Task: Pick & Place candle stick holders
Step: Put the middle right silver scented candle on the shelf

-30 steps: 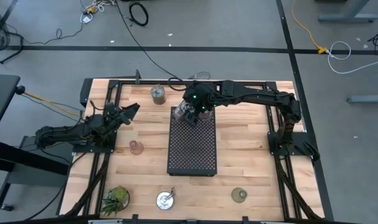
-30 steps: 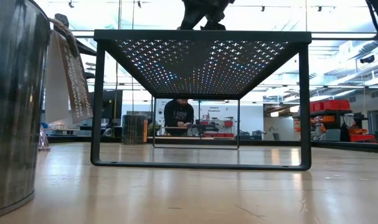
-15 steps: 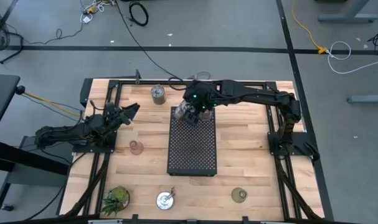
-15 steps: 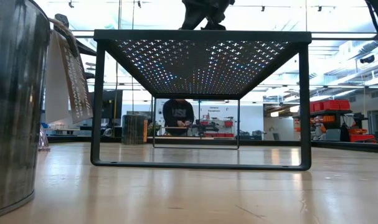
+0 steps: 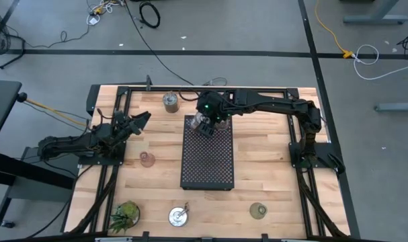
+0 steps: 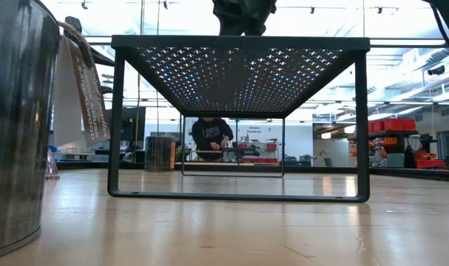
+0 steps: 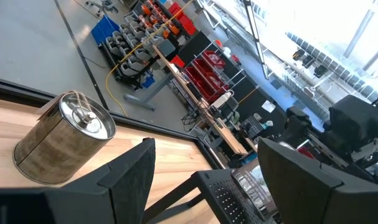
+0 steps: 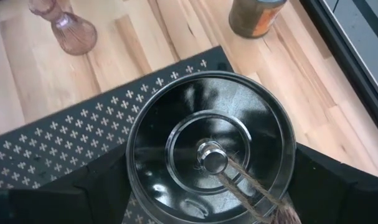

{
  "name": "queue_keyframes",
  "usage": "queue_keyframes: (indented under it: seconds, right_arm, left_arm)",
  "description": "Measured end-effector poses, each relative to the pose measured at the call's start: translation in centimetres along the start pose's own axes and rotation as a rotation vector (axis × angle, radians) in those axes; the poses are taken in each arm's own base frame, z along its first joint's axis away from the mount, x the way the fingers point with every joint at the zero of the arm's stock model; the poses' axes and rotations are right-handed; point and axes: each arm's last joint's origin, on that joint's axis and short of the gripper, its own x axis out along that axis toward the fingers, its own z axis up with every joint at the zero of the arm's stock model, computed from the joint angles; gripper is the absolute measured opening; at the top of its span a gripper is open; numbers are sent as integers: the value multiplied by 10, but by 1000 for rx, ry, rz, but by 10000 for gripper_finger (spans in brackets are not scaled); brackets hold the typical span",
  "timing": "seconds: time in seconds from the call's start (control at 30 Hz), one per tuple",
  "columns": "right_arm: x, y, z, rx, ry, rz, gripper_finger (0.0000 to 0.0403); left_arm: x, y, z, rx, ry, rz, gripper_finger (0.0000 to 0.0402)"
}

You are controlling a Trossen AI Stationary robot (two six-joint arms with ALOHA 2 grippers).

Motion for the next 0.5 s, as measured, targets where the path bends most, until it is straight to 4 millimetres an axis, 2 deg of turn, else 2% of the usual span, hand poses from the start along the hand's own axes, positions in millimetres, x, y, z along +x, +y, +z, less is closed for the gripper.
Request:
queue_keyframes:
  seconds: [0.23, 0.5]
  right_arm:
    - [0, 0, 1, -14, -9, 3, 369]
    - [0, 1, 4, -16, -38, 7, 375]
  left_arm:
    - [0, 0, 0, 0, 0, 0, 287]
    - [0, 0, 0, 0, 0, 0, 287]
